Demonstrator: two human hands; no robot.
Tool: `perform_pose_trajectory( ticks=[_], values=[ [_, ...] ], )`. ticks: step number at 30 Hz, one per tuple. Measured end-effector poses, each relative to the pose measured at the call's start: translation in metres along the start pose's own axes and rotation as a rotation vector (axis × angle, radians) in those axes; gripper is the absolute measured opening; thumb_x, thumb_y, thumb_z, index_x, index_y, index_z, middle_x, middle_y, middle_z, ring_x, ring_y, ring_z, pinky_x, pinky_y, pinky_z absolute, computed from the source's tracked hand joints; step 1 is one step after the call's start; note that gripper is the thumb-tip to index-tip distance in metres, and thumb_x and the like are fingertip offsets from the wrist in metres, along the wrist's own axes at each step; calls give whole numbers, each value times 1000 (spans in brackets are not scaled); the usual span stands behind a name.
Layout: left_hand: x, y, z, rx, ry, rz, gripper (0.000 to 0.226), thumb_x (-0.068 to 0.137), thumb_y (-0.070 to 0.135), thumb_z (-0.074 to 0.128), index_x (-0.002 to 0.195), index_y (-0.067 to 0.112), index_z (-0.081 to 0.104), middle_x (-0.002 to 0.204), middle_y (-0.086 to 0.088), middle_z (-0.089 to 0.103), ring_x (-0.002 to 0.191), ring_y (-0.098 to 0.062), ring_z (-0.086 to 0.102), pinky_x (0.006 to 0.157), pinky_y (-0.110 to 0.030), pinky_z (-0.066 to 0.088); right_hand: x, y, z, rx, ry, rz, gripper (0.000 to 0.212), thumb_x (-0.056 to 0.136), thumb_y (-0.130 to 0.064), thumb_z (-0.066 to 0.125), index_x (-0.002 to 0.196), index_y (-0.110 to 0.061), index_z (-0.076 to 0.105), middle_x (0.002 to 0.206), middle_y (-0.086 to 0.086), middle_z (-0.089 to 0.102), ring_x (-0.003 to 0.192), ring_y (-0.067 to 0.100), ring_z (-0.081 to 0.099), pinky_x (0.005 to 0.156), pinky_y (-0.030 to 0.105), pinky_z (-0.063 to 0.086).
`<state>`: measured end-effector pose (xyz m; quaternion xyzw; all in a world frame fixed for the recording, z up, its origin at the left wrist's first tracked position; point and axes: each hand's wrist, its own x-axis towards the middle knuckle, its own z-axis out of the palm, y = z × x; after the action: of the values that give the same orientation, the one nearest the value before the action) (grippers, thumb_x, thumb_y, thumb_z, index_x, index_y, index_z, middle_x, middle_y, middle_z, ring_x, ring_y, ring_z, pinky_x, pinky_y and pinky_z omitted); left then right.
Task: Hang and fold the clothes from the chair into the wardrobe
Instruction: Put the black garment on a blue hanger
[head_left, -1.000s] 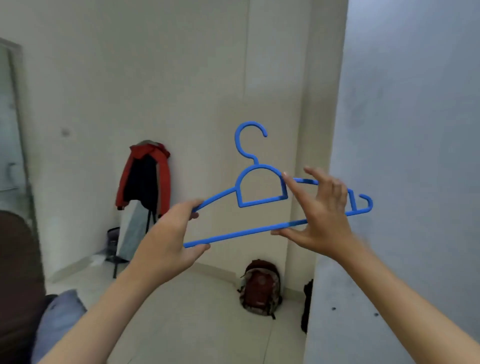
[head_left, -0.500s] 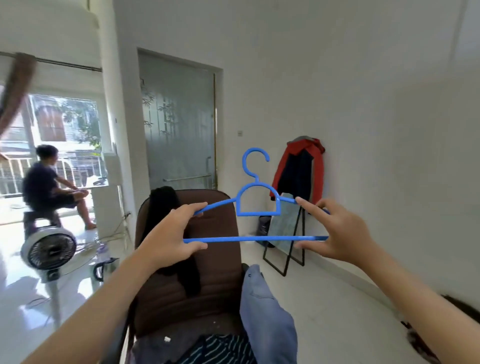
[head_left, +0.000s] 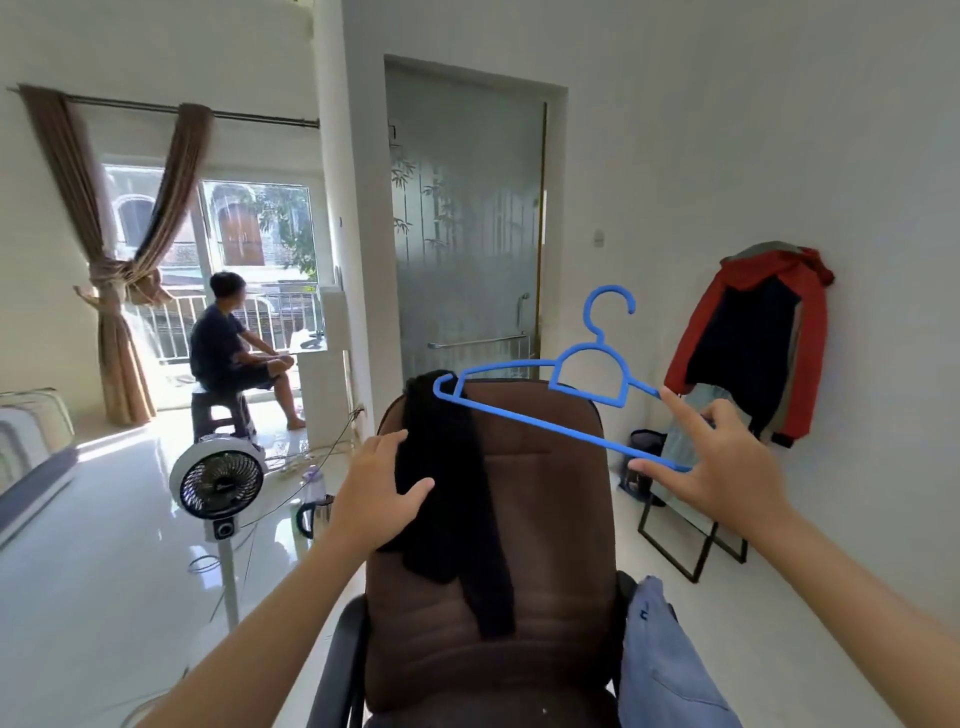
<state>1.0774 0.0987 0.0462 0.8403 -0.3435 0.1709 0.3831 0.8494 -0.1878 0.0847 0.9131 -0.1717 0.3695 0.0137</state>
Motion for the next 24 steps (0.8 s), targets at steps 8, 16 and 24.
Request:
perform_pose_trajectory(
  ticks=[8, 16, 24],
  values=[
    [135, -32, 114, -24, -17, -151, 56, 84, 33, 65, 132, 15, 45, 126, -7, 52, 114, -18, 51, 90, -21, 35, 89, 60, 108, 88, -33, 76, 95, 66, -82, 42, 138, -21, 50, 75, -2, 33, 47, 11, 29, 38, 14, 18],
    [227, -45, 189, 46, 49, -457, 62, 86, 21, 63, 139, 21, 32, 128, -17, 34, 98, -31, 56, 80, -33, 46, 141, 94, 184, 214, -43, 155, 96, 60, -80, 48, 134, -19, 54, 78, -2, 37, 49, 3, 30, 42, 11, 16],
    [215, -63, 191, 20, 28, -338, 58, 81, -5, 58, 135, 8, 40, 121, -12, 39, 80, -13, 48, 79, -21, 40, 148, 103, 217, 264, -33, 170, 97, 59, -80, 61, 138, -24, 51, 84, 2, 42, 55, 17, 46, 42, 25, 42]
  ],
)
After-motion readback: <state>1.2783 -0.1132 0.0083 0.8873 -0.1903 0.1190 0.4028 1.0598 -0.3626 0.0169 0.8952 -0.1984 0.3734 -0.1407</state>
